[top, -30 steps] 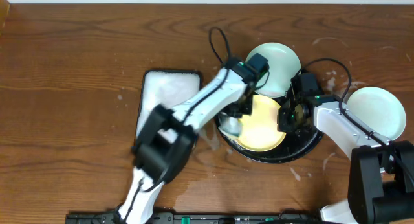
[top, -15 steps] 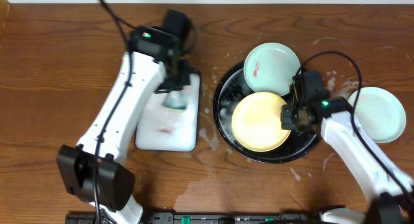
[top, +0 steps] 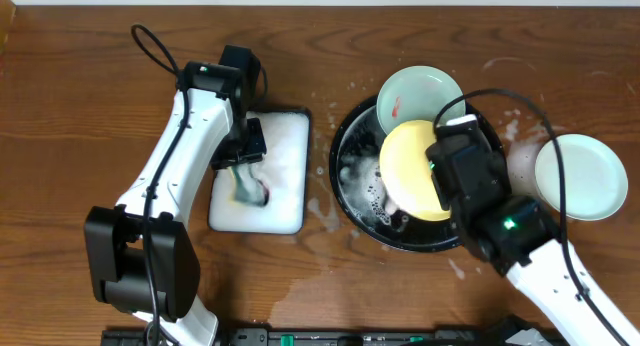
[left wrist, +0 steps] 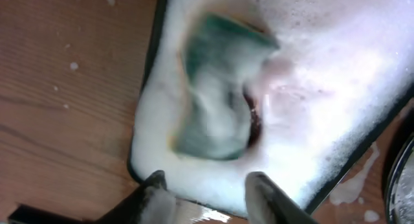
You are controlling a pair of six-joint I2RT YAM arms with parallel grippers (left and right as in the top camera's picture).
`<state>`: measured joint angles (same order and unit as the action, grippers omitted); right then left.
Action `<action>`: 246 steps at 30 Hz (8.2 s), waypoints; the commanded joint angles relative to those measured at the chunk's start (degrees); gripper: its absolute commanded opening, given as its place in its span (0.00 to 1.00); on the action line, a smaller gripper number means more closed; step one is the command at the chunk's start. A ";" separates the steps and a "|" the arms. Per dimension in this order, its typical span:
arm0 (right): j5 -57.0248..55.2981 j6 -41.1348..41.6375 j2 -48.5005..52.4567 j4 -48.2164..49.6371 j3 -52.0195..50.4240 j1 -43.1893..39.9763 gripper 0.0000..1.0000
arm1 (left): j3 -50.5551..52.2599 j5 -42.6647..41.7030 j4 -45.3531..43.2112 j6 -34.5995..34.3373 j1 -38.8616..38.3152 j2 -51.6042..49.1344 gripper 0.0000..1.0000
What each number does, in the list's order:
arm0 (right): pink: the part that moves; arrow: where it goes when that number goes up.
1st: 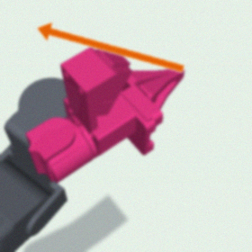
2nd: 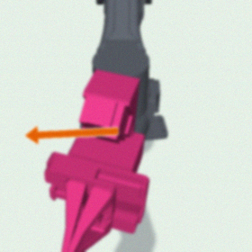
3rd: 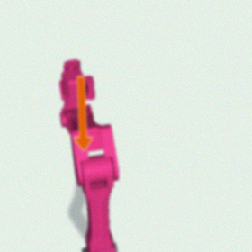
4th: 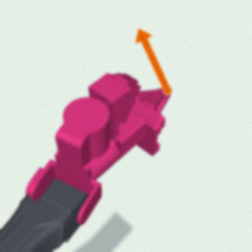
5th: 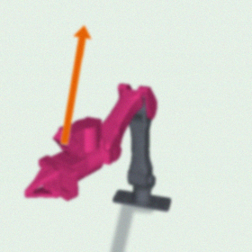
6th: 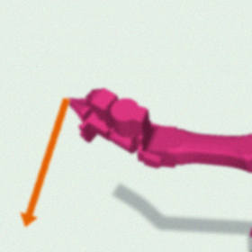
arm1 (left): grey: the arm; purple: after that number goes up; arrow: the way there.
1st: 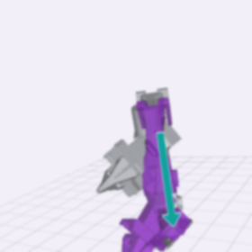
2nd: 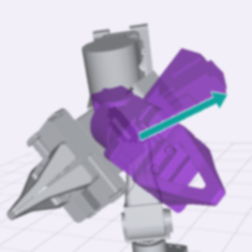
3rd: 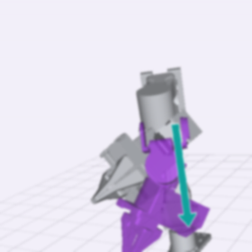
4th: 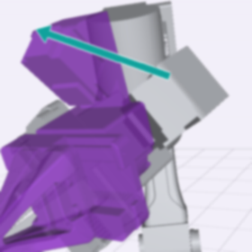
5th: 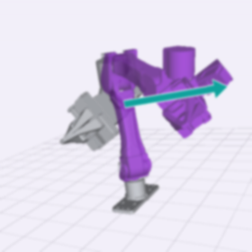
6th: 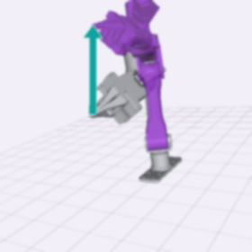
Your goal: Clean dirty plates on tray and stack at the side
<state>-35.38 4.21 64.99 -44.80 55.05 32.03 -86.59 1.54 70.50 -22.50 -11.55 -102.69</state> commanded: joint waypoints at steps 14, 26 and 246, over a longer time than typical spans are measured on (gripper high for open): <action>-38.34 -16.15 -1.01 2.45 2.71 23.21 0.01 | 0.39 0.44 0.15 0.22 0.28 -0.37 0.72; -41.57 -16.74 -1.01 3.32 2.71 26.14 0.01 | 0.39 0.44 0.15 0.20 0.28 -0.39 0.82; 46.42 3.45 34.25 10.86 -3.52 -32.74 0.01 | 20.46 -5.31 -30.56 5.14 -6.49 -5.97 0.07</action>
<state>10.76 7.16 98.13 -33.61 52.31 -1.37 -64.90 -4.16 37.95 -17.74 -18.85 -107.63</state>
